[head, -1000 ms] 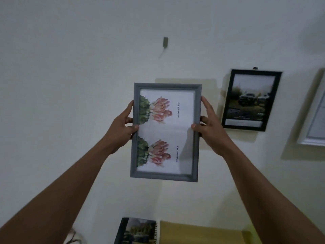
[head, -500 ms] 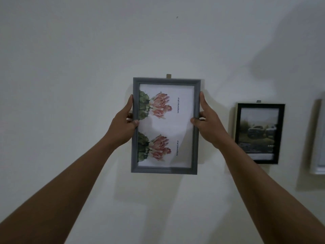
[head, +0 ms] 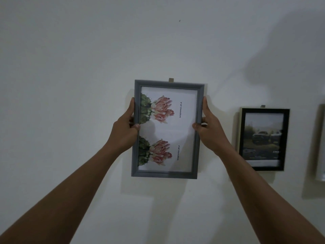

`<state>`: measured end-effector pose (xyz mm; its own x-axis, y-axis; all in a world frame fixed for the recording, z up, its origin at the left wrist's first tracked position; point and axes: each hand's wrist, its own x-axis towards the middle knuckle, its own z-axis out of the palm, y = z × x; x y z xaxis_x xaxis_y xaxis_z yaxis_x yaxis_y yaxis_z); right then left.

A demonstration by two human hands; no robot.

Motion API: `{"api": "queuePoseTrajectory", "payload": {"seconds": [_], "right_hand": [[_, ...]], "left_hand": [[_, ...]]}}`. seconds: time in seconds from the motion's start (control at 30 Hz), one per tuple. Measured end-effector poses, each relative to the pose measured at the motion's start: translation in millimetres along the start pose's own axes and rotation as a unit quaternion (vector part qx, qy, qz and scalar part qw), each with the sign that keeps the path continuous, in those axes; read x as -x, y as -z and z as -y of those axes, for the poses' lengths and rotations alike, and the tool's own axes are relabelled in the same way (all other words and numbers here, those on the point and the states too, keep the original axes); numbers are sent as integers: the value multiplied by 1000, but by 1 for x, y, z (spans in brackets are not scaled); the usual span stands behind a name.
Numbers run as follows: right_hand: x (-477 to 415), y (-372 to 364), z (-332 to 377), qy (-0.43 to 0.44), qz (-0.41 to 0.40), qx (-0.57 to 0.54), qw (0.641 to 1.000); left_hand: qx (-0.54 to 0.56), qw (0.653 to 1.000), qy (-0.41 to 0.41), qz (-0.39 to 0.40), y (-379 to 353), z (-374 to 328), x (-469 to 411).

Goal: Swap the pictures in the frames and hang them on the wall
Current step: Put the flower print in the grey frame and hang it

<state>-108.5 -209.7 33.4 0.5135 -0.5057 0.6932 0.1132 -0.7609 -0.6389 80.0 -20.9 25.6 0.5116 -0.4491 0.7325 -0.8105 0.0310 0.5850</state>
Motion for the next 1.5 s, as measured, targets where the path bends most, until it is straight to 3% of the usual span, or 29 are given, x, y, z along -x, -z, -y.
{"api": "queuePoseTrajectory", "payload": {"seconds": [0.67,0.9,1.13,1.5], "right_hand": [[11,1,-13,-8,-4,41,999],[8,-2,-15,4,-46,70,996],[14,-8,-18,14,-67,9,998],[13,-18,-33,63,-126,125,982]], "left_hand": [[-22,1000,9,3,-14,3,15],[-76,996,-23,-48,-20,9,13],[-74,993,-30,-93,-27,11,17],[-93,987,-38,-127,-36,10,20]]}}
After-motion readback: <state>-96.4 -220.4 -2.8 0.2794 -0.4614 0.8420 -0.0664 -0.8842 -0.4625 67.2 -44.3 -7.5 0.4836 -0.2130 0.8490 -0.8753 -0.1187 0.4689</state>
